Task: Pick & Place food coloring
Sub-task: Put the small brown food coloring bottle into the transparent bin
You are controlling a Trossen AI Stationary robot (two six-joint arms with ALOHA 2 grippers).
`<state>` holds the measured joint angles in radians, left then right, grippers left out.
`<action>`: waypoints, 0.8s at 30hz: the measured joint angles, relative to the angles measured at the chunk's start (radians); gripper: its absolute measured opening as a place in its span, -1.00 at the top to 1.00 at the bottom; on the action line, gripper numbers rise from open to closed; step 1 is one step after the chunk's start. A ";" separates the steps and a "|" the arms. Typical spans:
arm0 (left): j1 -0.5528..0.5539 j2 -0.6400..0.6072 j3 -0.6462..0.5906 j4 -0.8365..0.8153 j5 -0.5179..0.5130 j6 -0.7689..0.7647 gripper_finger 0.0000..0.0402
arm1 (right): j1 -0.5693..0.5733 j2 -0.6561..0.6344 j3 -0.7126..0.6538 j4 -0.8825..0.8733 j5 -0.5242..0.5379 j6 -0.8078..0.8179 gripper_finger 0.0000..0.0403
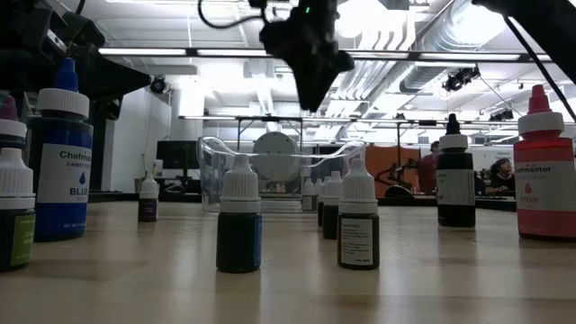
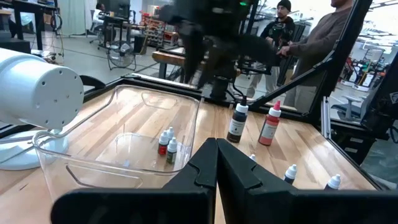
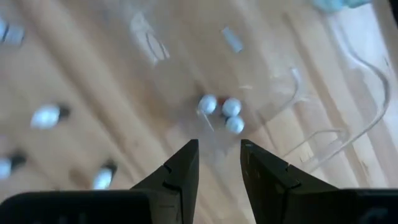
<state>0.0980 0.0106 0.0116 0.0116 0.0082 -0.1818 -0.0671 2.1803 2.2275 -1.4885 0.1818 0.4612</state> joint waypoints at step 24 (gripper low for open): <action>0.000 0.000 0.000 0.000 0.000 0.000 1.00 | 0.334 -0.022 -0.006 -0.010 -0.267 -0.345 0.46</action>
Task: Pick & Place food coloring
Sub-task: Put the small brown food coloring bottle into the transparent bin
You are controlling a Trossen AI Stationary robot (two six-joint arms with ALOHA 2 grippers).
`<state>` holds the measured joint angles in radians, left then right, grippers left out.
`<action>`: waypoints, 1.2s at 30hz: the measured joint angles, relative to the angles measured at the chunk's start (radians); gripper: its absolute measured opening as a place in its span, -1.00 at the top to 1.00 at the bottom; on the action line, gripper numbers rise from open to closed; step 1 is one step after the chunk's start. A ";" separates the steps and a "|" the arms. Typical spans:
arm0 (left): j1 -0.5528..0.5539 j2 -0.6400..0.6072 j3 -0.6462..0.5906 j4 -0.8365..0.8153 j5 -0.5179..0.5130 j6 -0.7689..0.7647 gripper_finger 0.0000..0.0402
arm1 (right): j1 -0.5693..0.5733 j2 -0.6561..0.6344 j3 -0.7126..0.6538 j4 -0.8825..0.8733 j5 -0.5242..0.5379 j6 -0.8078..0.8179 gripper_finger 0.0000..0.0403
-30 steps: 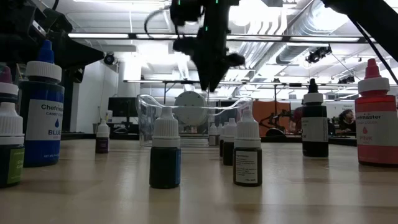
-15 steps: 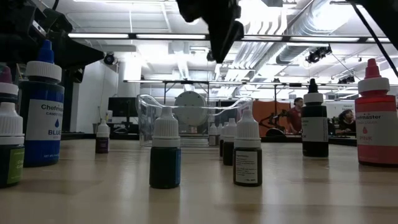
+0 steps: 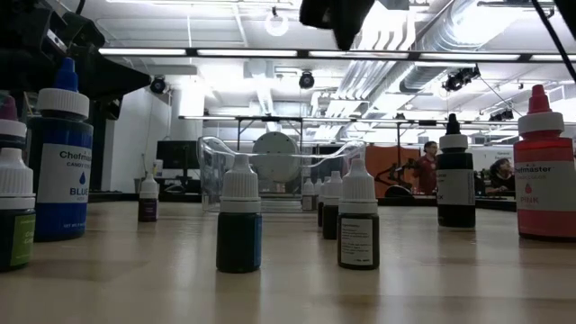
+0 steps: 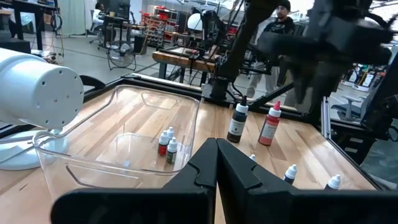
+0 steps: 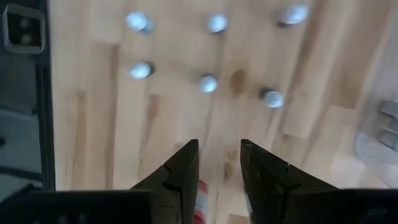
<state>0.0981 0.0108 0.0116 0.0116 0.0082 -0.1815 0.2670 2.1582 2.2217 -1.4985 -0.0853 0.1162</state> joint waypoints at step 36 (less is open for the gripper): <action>0.000 0.000 0.000 0.000 0.000 0.000 1.00 | 0.214 -0.006 -0.379 0.558 0.096 0.154 0.46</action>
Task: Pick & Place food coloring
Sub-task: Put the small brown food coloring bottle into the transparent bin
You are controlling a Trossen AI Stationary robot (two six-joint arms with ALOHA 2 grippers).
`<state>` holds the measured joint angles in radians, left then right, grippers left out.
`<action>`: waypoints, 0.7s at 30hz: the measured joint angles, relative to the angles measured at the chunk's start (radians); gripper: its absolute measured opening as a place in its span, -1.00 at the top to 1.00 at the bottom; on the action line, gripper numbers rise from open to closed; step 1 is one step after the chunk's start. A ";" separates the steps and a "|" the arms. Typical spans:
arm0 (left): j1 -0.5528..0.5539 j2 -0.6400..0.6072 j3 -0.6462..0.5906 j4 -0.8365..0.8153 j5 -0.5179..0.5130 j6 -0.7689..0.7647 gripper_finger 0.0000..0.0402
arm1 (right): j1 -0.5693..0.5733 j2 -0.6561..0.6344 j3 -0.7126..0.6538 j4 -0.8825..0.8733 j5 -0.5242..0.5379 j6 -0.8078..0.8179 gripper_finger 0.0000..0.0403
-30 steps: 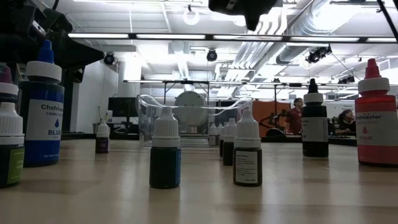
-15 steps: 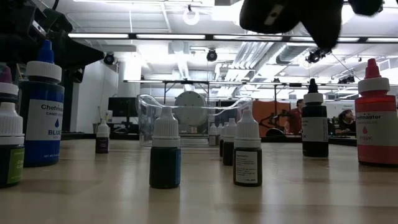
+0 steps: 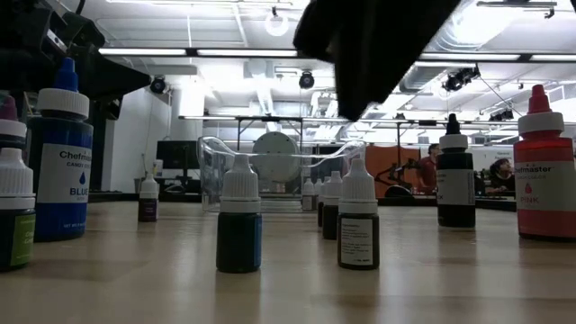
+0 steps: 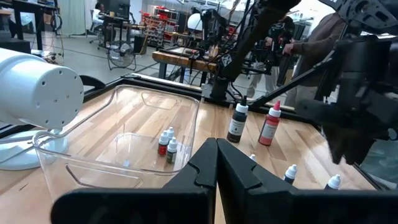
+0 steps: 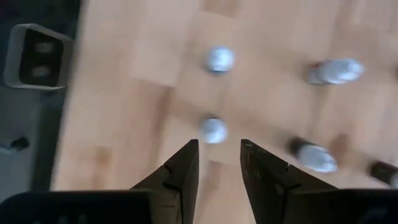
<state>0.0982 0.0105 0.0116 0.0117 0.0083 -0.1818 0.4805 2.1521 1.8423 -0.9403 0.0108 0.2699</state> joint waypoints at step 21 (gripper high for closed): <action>0.000 0.000 0.000 0.000 0.003 0.000 1.00 | -0.044 0.062 0.000 0.027 -0.144 0.149 0.46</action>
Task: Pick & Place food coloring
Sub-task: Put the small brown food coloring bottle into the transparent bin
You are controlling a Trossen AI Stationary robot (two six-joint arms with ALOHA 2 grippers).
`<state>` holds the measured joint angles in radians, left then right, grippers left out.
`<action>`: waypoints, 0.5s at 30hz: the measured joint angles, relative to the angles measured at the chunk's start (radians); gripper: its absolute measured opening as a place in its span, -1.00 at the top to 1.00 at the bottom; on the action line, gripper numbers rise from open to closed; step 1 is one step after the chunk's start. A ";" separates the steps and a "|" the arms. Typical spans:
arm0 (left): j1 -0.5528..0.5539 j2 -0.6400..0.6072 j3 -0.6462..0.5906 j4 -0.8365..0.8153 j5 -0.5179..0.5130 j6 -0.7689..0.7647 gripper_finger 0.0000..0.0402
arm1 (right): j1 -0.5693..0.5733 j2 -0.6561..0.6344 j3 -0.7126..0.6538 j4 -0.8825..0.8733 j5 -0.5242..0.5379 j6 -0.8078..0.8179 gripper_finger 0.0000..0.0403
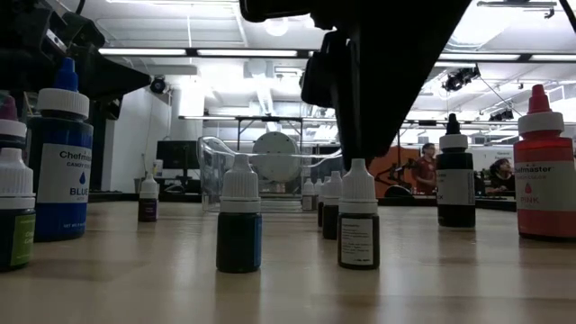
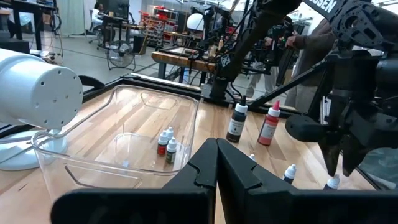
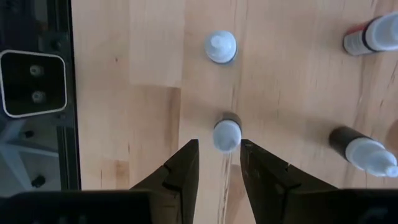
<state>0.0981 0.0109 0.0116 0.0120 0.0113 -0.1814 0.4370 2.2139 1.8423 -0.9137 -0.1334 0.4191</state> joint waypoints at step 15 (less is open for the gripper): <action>0.000 0.000 0.000 0.000 -0.002 0.000 1.00 | 0.000 0.029 0.000 0.013 0.034 -0.001 0.46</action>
<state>0.0980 0.0109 0.0116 0.0120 0.0097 -0.1815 0.4366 2.2433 1.8423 -0.9003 -0.0994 0.4185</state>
